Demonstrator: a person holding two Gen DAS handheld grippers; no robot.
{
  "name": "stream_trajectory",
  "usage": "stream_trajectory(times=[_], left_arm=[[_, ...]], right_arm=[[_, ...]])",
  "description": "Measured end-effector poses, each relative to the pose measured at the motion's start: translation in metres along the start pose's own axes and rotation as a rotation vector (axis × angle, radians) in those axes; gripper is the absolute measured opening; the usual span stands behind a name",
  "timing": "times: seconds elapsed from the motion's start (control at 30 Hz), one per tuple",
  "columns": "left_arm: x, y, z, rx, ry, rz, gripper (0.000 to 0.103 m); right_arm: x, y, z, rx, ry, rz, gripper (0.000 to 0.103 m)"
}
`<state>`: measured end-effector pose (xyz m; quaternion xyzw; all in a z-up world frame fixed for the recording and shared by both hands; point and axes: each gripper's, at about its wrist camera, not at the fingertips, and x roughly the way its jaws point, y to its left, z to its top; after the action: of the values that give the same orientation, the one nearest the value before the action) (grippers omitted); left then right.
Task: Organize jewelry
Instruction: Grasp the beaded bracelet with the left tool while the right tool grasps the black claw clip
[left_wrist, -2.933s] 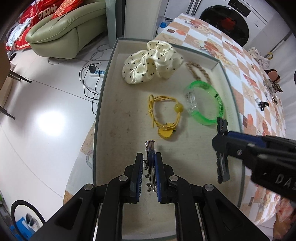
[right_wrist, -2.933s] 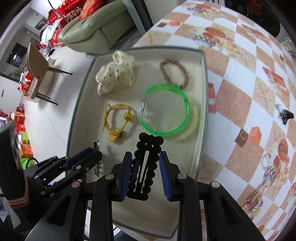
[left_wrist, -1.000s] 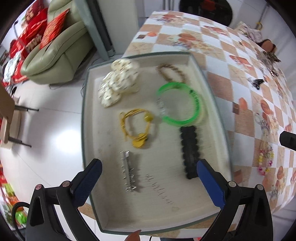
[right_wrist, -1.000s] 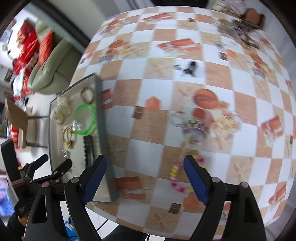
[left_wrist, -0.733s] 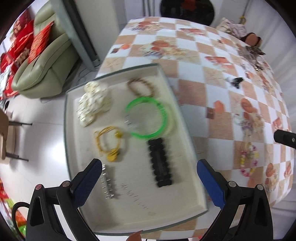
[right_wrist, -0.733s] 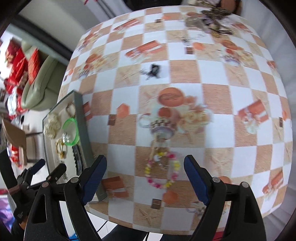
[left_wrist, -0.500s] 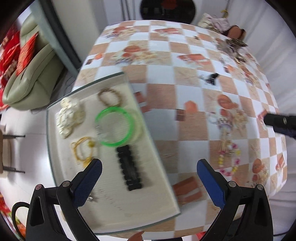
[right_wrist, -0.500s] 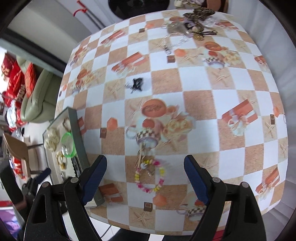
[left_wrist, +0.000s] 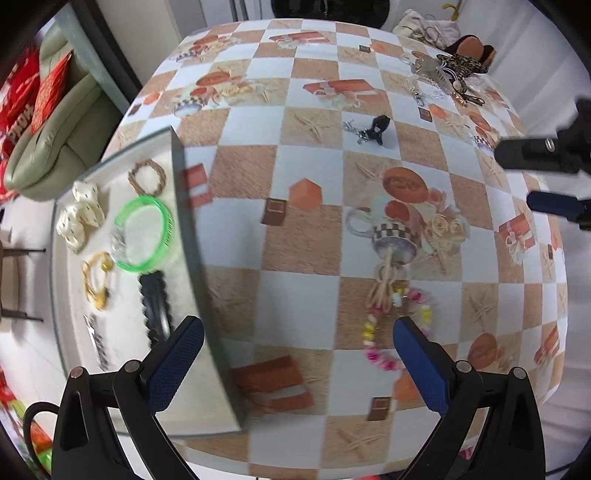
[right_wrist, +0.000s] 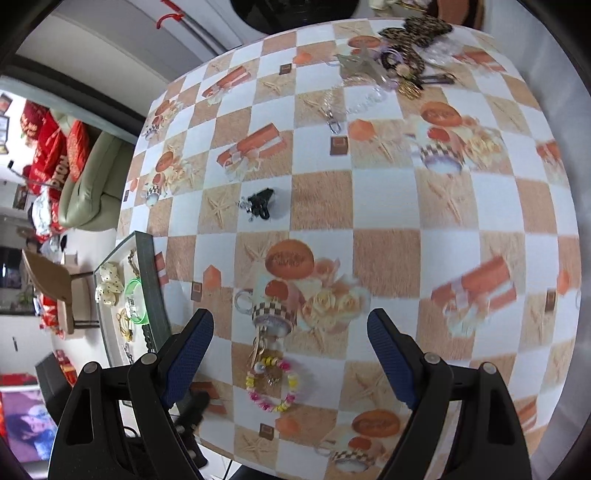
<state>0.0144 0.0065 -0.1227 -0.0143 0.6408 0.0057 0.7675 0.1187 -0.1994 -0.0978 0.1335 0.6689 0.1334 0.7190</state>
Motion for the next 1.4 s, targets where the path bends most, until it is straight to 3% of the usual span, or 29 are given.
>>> stream_trajectory(times=[0.5,0.73,0.8,0.9,0.97,1.13,1.4], left_arm=[[0.029,-0.018,-0.025,-0.111,0.034,0.03,0.103],[0.04,-0.023,-0.032,-0.139,0.024,0.024,0.103],[0.045,-0.025,-0.033,-0.146,0.033,0.022,0.089],[0.051,-0.028,-0.036,-0.154,0.044,0.016,0.088],[0.054,-0.03,-0.038,-0.151,0.051,0.007,0.078],[0.056,-0.038,-0.044,-0.143,0.048,0.008,0.078],[0.059,-0.061,-0.037,-0.105,0.044,-0.002,0.068]], right_arm=[[0.048,0.009,0.061,-0.083,0.083,0.073,0.087],[0.079,0.011,0.076,-0.037,0.121,0.11,0.084],[0.088,0.01,0.08,-0.012,0.127,0.12,0.077],[0.101,0.009,0.085,0.017,0.141,0.131,0.069],[0.107,0.008,0.087,0.03,0.143,0.13,0.066],[0.115,0.011,0.095,0.042,0.127,0.138,0.058],[0.121,0.025,0.099,-0.019,0.128,0.075,0.026]])
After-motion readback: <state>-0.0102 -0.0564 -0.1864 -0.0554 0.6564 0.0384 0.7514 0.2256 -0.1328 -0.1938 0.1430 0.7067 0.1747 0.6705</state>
